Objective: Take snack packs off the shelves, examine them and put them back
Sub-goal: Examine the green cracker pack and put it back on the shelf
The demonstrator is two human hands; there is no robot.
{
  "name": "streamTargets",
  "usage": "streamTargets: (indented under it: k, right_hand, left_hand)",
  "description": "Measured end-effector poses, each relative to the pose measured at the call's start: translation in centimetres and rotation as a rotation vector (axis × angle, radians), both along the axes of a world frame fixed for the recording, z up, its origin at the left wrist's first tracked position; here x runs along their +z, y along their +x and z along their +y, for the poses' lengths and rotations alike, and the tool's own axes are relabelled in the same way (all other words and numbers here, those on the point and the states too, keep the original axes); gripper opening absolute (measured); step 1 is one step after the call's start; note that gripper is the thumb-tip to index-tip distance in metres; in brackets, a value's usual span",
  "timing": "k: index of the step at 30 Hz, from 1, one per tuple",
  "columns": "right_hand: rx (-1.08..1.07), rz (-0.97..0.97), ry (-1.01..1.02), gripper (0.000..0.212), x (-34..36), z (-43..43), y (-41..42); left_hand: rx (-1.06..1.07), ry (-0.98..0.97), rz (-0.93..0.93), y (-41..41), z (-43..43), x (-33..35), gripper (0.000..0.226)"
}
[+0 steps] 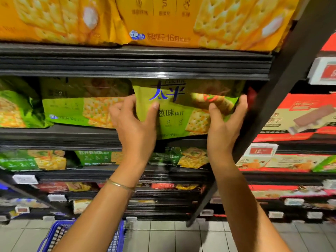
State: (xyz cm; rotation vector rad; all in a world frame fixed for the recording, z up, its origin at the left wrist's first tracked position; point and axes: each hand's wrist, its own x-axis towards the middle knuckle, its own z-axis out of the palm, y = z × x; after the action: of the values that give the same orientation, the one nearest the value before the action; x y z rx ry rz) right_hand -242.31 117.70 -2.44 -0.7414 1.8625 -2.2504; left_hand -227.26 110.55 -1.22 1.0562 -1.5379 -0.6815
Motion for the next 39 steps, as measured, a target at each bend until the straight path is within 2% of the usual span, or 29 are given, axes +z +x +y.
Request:
streamTargets:
  k: [3, 8, 16, 22, 28, 33, 39]
  right_hand:
    - [-0.044, -0.024, -0.039, 0.09, -0.1, -0.3, 0.8]
    - [-0.061, 0.004, -0.021, 0.09, -0.5, -0.3, 1.6]
    - [-0.061, 0.067, 0.038, 0.087, -1.4, 0.4, 1.7]
    - [-0.126, 0.186, -0.026, 0.098, -3.1, 0.8, 4.2]
    - [-0.157, 0.286, 0.141, 0.092, -2.5, -0.4, 2.6]
    - [-0.158, 0.251, 0.266, 0.081, -1.0, -1.2, 1.3]
    - [-0.144, 0.179, 0.319, 0.087, -0.9, -0.6, 1.3]
  left_hand:
    - [-0.031, 0.039, -0.061, -0.8, -0.7, 0.4, 0.036]
    - [0.023, 0.098, -0.056, -2.0, -0.4, 0.4, 0.068]
    - [-0.013, 0.064, -0.078, -1.1, -0.1, -1.2, 0.072]
    - [-0.063, 0.032, -0.1, 0.5, -0.1, -2.0, 0.077]
    - [-0.129, 0.074, -0.155, 1.7, 0.0, -1.7, 0.075]
    - [-0.18, 0.031, -0.2, 1.7, 0.6, -1.0, 0.066]
    - [-0.203, 0.036, -0.234, 2.2, 1.6, -1.0, 0.068]
